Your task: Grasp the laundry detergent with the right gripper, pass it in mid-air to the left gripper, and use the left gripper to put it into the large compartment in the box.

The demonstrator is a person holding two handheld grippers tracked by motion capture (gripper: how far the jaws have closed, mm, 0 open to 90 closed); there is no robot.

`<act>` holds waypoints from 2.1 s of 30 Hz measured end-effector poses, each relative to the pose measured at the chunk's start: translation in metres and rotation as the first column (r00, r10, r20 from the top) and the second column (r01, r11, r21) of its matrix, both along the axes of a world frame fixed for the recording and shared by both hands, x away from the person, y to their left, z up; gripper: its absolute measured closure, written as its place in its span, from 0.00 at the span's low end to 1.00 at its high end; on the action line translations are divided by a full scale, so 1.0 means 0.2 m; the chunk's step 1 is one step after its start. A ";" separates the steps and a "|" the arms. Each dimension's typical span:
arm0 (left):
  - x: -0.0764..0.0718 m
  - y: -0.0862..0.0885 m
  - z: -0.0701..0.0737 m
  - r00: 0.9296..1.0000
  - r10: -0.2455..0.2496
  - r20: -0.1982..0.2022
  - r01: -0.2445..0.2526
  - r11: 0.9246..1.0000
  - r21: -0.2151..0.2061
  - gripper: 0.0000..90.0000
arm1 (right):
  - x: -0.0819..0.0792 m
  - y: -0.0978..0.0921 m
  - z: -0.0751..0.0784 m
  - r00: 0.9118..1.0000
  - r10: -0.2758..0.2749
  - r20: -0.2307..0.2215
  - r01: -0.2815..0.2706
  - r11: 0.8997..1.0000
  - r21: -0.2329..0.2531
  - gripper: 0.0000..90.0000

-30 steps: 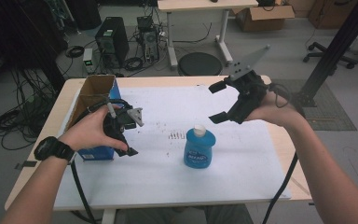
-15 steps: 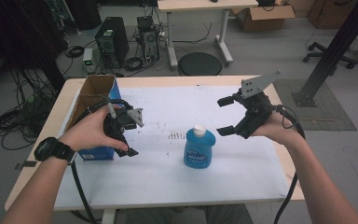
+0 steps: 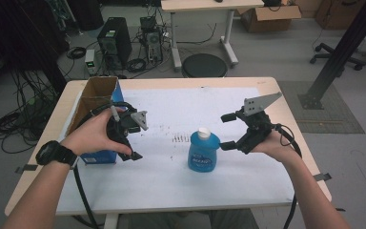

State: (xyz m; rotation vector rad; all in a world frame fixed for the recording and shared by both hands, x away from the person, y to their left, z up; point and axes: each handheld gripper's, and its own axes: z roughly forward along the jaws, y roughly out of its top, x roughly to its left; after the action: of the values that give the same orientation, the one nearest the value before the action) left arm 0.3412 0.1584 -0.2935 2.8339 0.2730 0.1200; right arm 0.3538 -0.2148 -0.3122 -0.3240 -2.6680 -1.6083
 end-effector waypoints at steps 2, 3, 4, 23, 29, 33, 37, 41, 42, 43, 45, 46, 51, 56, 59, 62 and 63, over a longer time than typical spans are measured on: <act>0.00 0.00 0.00 1.000 -0.002 0.001 0.002 1.000 0.002 0.05 | 0.00 0.00 -0.04 1.000 -0.002 -0.009 0.002 1.000 0.001 0.01; 0.00 0.00 0.00 1.000 -0.003 0.003 0.003 1.000 -0.003 0.05 | 0.00 0.00 -0.05 1.000 -0.005 -0.011 0.005 1.000 -0.002 0.01; 0.00 0.00 0.00 1.000 -0.004 0.002 0.004 1.000 -0.003 0.05 | 0.00 0.01 -0.07 1.000 -0.005 -0.016 0.005 1.000 -0.005 0.01; -0.01 -0.02 0.01 1.000 -0.013 0.003 0.013 1.000 -0.025 0.05 | -0.06 0.07 -0.29 1.000 -0.024 -0.003 0.025 1.000 0.017 0.02; -0.01 -0.02 0.01 1.000 -0.013 0.008 0.013 1.000 -0.024 0.05 | -0.06 0.10 -0.35 1.000 -0.027 -0.012 0.027 0.999 0.030 0.03; -0.02 -0.02 0.02 1.000 -0.008 0.011 0.009 1.000 -0.029 0.05 | -0.05 0.11 -0.36 0.999 -0.032 -0.015 0.032 0.999 0.042 0.03; -0.02 -0.01 0.02 1.000 -0.008 0.014 0.009 1.000 -0.027 0.05 | -0.05 0.14 -0.38 0.999 -0.026 -0.023 0.027 0.999 0.043 0.03; -0.02 -0.02 0.03 1.000 -0.008 0.014 0.009 1.000 -0.027 0.05 | -0.04 0.16 -0.40 0.999 -0.023 -0.026 0.024 0.999 0.044 0.04; -0.02 -0.02 0.03 1.000 -0.009 0.016 0.010 1.000 -0.028 0.05 | -0.04 0.16 -0.40 0.999 -0.024 -0.026 0.025 0.999 0.043 0.04; -0.02 -0.02 0.03 1.000 -0.009 0.016 0.010 1.000 -0.029 0.05 | -0.04 0.17 -0.41 0.999 -0.025 -0.026 0.026 0.999 0.047 0.05; -0.03 -0.02 0.03 1.000 -0.011 0.017 0.011 1.000 -0.029 0.05 | -0.04 0.17 -0.41 0.999 -0.021 -0.028 0.023 0.998 0.052 0.06; -0.03 -0.02 0.03 1.000 -0.011 0.017 0.012 1.000 -0.029 0.05 | -0.04 0.18 -0.41 0.999 -0.022 -0.028 0.023 0.998 0.051 0.06; -0.03 -0.02 0.04 1.000 -0.012 0.021 0.013 0.999 -0.031 0.05 | -0.03 0.20 -0.43 0.999 -0.017 -0.034 0.019 0.999 0.049 0.07; -0.03 -0.02 0.04 1.000 -0.011 0.022 0.012 0.999 -0.031 0.05 | -0.03 0.21 -0.45 0.999 -0.016 -0.033 0.018 0.998 0.055 0.10; -0.03 -0.02 0.04 1.000 -0.011 0.023 0.012 0.999 -0.031 0.05 | -0.03 0.22 -0.45 1.000 -0.016 -0.025 0.017 0.998 0.053 0.13; -0.03 -0.02 0.05 1.000 -0.014 0.024 0.015 0.999 -0.034 0.05 | -0.03 0.22 -0.44 1.000 -0.008 -0.016 0.009 0.998 0.062 0.16; -0.03 -0.02 0.05 1.000 -0.014 0.024 0.014 0.999 -0.034 0.05 | -0.03 0.22 -0.44 1.000 -0.005 -0.017 0.007 0.998 0.063 0.17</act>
State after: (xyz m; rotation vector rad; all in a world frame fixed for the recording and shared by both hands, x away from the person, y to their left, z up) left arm 0.3348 0.1546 -0.2838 2.7976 0.2475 0.1451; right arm 0.3470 -0.1709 -0.4009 -0.3431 -2.5995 -1.6798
